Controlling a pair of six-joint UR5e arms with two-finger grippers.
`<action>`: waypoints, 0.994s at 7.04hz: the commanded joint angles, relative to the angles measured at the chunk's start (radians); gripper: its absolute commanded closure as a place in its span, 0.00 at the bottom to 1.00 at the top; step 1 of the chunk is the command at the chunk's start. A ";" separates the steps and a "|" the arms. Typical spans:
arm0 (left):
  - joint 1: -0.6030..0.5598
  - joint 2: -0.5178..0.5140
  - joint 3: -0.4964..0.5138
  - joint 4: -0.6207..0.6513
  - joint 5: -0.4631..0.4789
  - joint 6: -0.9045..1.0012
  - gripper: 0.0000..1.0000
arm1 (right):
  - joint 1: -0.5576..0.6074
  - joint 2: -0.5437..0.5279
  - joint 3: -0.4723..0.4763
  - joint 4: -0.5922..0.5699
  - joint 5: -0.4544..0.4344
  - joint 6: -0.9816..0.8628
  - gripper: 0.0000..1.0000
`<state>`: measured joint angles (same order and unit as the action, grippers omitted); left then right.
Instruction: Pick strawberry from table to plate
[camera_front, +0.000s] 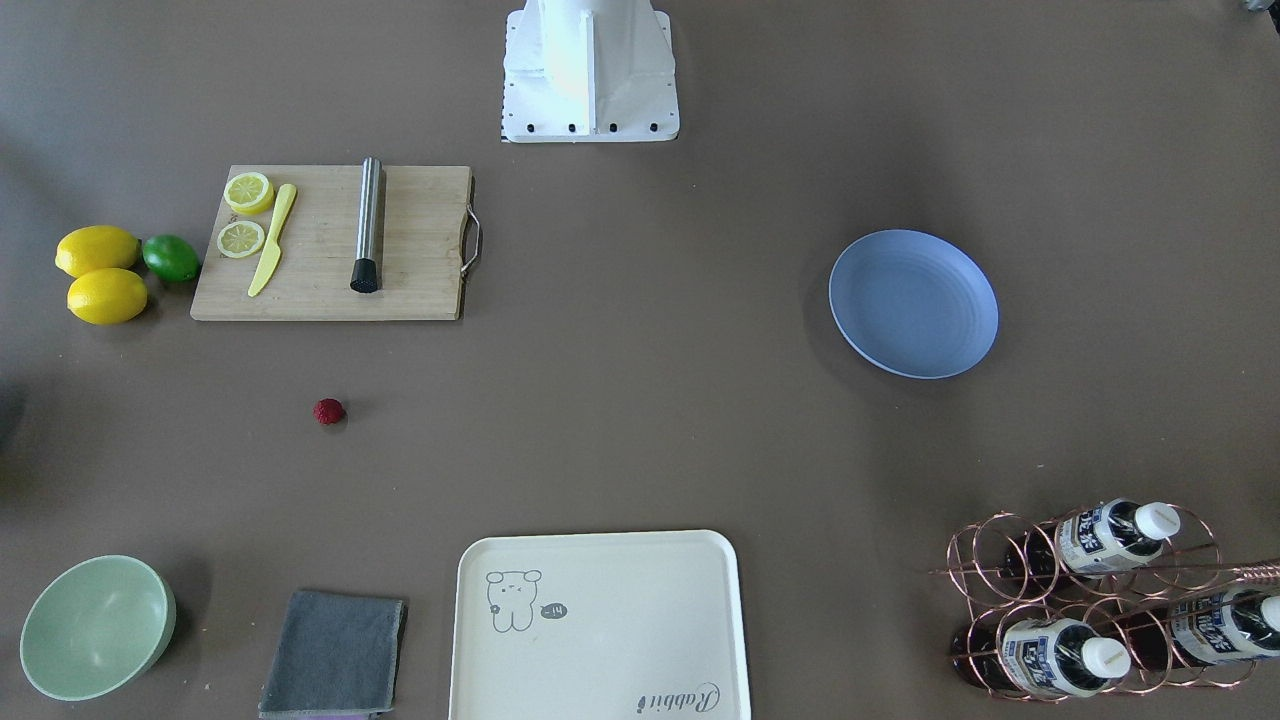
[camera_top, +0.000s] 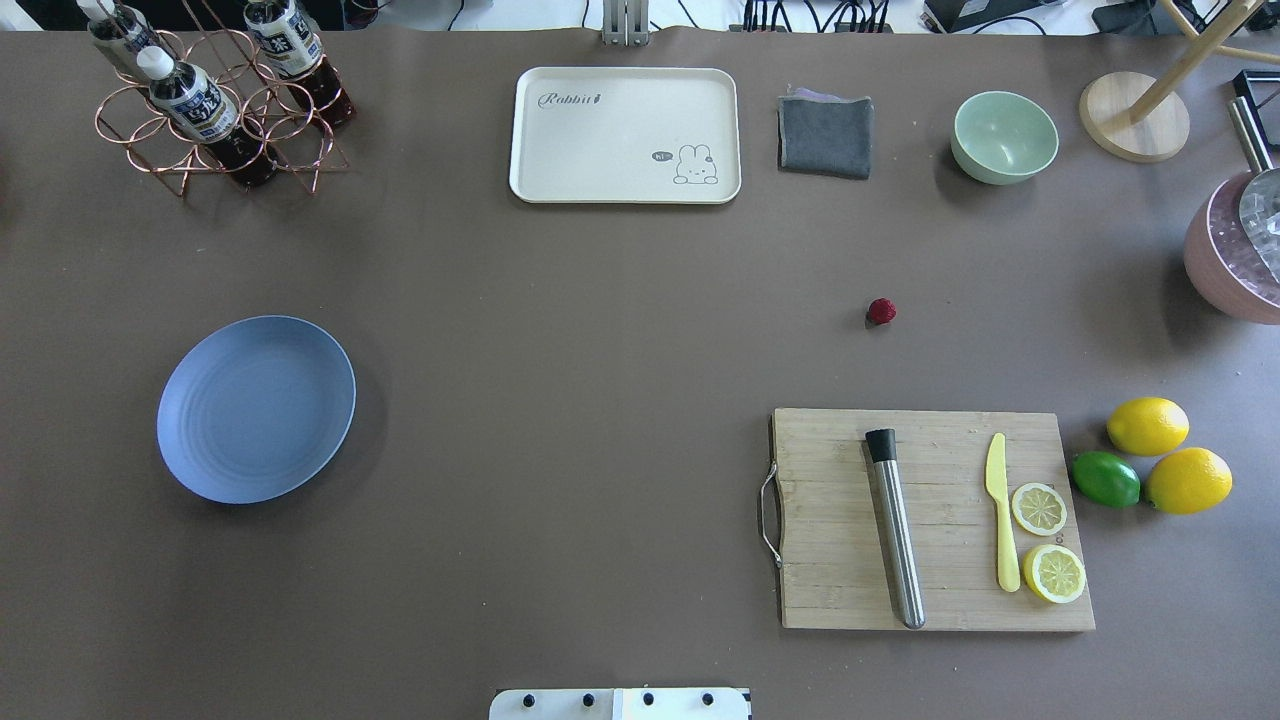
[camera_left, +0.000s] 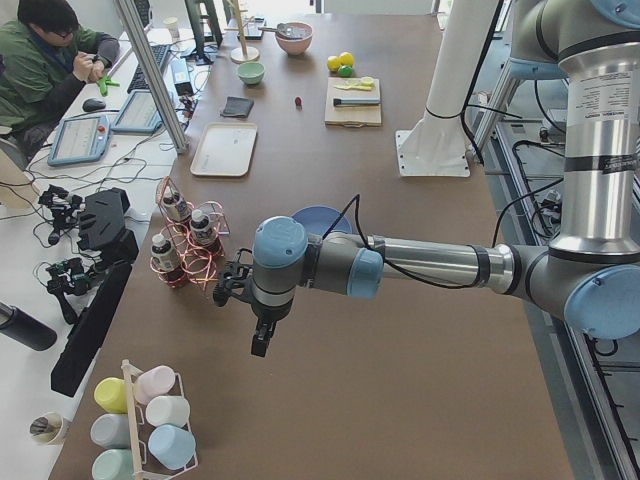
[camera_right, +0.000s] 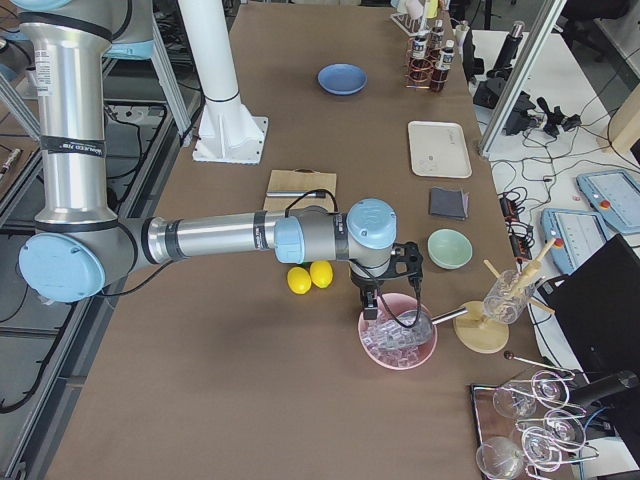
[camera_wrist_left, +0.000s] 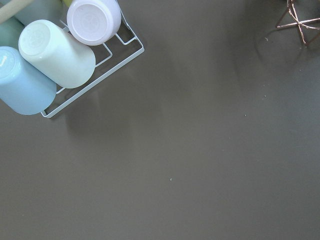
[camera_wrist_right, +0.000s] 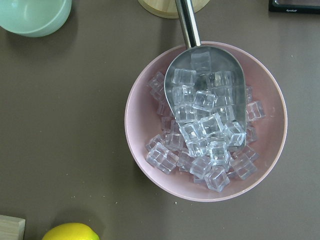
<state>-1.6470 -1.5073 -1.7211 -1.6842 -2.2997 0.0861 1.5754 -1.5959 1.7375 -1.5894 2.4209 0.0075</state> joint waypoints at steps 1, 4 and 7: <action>0.001 0.002 0.003 0.001 0.000 -0.002 0.02 | 0.000 -0.001 0.010 0.000 0.004 0.006 0.00; 0.010 0.001 0.031 -0.002 0.006 0.000 0.02 | 0.000 0.016 0.008 -0.001 0.006 0.009 0.00; 0.013 -0.001 0.028 -0.005 -0.001 0.000 0.02 | 0.000 0.014 0.005 0.000 0.004 0.009 0.00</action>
<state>-1.6352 -1.5067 -1.6930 -1.6866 -2.2994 0.0860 1.5754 -1.5834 1.7436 -1.5897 2.4264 0.0158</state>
